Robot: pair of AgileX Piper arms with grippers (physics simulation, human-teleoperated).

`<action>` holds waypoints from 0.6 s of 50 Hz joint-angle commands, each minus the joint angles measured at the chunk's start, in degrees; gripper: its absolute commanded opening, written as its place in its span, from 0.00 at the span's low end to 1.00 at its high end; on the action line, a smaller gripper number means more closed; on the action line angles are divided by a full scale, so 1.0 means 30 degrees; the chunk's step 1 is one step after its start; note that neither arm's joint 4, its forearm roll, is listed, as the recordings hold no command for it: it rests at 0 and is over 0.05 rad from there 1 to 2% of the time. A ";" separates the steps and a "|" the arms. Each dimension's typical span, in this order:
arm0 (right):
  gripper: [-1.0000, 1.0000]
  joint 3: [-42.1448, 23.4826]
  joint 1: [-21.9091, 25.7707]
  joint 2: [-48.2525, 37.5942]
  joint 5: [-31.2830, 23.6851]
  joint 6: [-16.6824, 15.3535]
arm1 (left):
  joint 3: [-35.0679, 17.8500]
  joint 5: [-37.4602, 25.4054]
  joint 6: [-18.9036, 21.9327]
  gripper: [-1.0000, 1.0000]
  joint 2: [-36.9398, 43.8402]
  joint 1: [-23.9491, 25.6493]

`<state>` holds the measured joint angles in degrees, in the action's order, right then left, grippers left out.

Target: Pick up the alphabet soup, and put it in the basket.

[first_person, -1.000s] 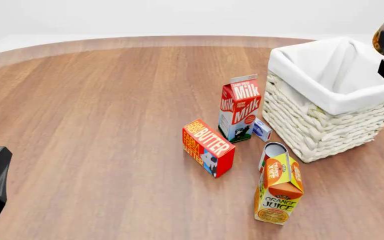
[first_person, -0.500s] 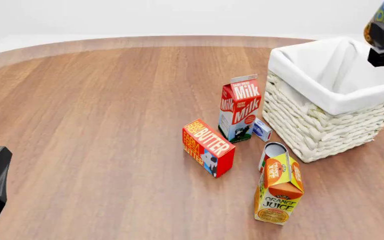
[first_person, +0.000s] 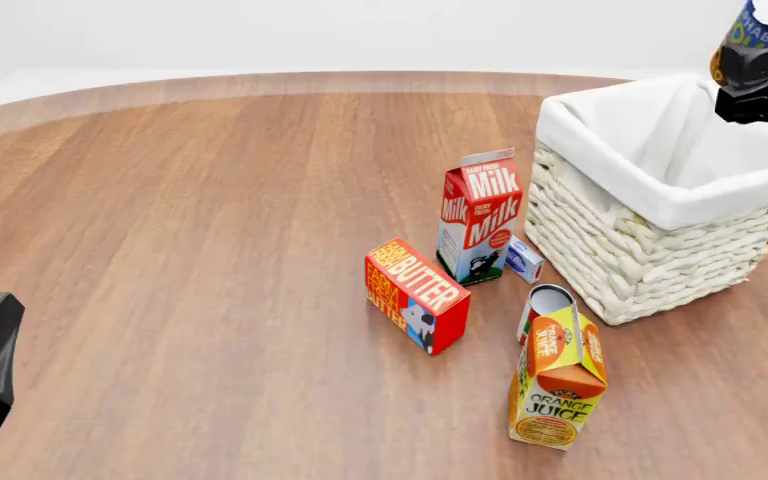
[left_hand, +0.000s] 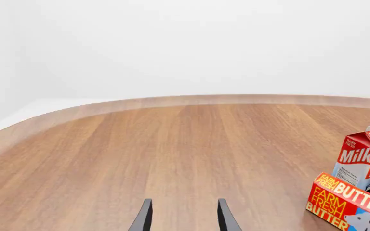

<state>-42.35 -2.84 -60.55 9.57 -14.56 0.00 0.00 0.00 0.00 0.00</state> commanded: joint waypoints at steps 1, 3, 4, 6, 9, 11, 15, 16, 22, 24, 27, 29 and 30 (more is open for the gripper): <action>0.00 -0.0862 -0.0090 -0.0861 -0.0236 0.0246 | 0.0000 0.0000 0.0000 1.00 0.0000 0.0000; 0.00 -0.1203 -0.0122 -0.1060 -0.0474 0.0235 | 0.0000 0.0000 0.0000 1.00 0.0000 0.0000; 0.00 -0.1347 -0.0119 -0.1130 -0.0584 0.0258 | 0.0000 0.0000 0.0000 1.00 0.0000 0.0000; 0.00 -0.1521 -0.0199 -0.1262 -0.0715 0.0171 | 0.0000 0.0000 0.0000 1.00 0.0000 0.0000; 0.00 -0.1734 -0.0237 -0.1439 -0.0879 0.0218 | 0.0000 0.0000 0.0000 1.00 0.0000 0.0000; 0.00 -0.1844 -0.0218 -0.1557 -0.0975 0.0160 | 0.0000 0.0000 0.0000 1.00 0.0000 0.0000; 0.00 -0.2213 -0.0190 -0.1926 -0.1400 0.0150 | 0.0000 0.0000 0.0000 1.00 0.0000 0.0000; 0.00 -0.2289 -0.0165 -0.2034 -0.1514 0.0121 | 0.0000 0.0000 0.0000 1.00 0.0000 0.0000; 0.00 -0.2808 -0.0260 -0.2486 -0.2071 -0.0061 | 0.0000 0.0000 0.0000 1.00 0.0000 0.0000; 0.00 -0.2898 -0.0222 -0.2591 -0.2176 -0.0096 | 0.0000 0.0000 0.0000 1.00 0.0000 0.0000; 0.00 -0.2985 -0.0217 -0.2693 -0.2269 -0.0056 | 0.0000 0.0000 0.0000 1.00 0.0000 0.0000; 0.00 -0.3024 -0.0155 -0.2808 -0.2362 -0.0104 | 0.0000 0.0000 0.0000 1.00 0.0000 0.0000; 0.00 -0.3049 -0.0136 -0.2822 -0.2392 -0.0075 | 0.0000 0.0000 0.0000 1.00 0.0000 0.0000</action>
<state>-49.48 -3.39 -67.69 3.88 -15.52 0.00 0.00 0.00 0.00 0.00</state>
